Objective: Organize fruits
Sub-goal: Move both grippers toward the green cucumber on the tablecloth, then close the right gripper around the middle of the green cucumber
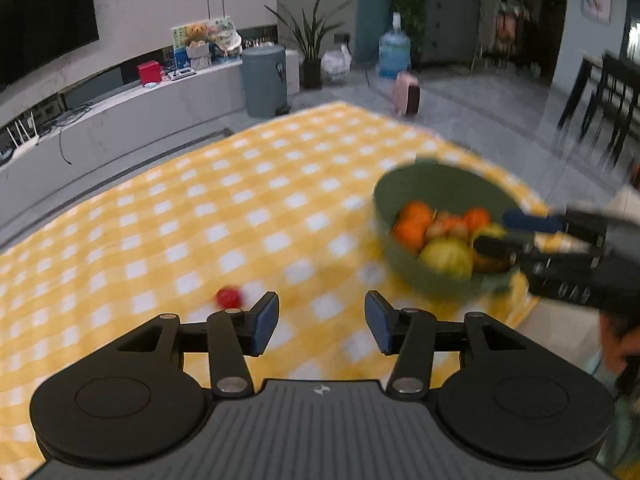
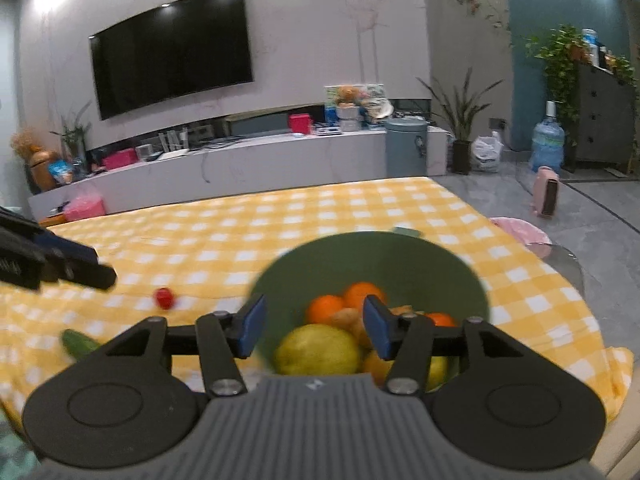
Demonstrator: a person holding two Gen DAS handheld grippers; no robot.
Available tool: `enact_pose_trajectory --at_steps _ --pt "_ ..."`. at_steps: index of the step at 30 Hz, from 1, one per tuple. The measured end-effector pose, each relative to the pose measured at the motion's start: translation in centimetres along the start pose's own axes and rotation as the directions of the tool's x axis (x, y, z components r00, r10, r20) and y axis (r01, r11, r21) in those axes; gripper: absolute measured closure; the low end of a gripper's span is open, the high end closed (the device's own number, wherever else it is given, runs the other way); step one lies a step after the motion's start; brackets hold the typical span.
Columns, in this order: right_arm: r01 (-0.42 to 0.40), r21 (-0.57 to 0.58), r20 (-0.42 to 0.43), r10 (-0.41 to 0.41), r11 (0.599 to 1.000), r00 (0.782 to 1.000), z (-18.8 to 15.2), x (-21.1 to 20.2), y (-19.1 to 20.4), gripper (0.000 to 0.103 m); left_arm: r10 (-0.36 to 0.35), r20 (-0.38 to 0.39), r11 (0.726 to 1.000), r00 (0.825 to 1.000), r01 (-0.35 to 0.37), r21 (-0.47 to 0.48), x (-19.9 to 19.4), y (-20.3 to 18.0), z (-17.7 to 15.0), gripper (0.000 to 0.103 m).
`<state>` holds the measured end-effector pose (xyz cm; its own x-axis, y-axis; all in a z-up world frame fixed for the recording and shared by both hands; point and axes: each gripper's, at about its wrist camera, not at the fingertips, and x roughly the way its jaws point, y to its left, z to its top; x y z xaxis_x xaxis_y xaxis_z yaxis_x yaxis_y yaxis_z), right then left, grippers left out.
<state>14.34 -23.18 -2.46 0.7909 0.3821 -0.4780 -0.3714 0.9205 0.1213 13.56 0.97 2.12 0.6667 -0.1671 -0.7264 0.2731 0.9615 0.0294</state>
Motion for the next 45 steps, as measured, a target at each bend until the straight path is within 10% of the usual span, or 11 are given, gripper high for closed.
enact_pose_trajectory --at_steps 16,36,45 --pt "-0.216 -0.199 -0.214 0.172 0.956 0.961 -2.4 3.0 11.8 0.042 0.053 -0.120 0.989 0.991 -0.069 -0.134 -1.6 6.5 -6.6 0.039" --pt "-0.485 -0.556 -0.443 0.253 0.675 0.860 -2.5 11.7 22.0 0.042 0.020 -0.094 0.933 0.995 -0.053 -0.357 -1.6 12.1 -10.2 0.038" --pt "-0.514 -0.524 -0.497 0.246 0.679 0.832 -2.5 13.6 22.0 0.050 -0.004 -0.084 0.913 0.996 -0.030 -0.407 -1.9 13.5 -10.8 0.038"
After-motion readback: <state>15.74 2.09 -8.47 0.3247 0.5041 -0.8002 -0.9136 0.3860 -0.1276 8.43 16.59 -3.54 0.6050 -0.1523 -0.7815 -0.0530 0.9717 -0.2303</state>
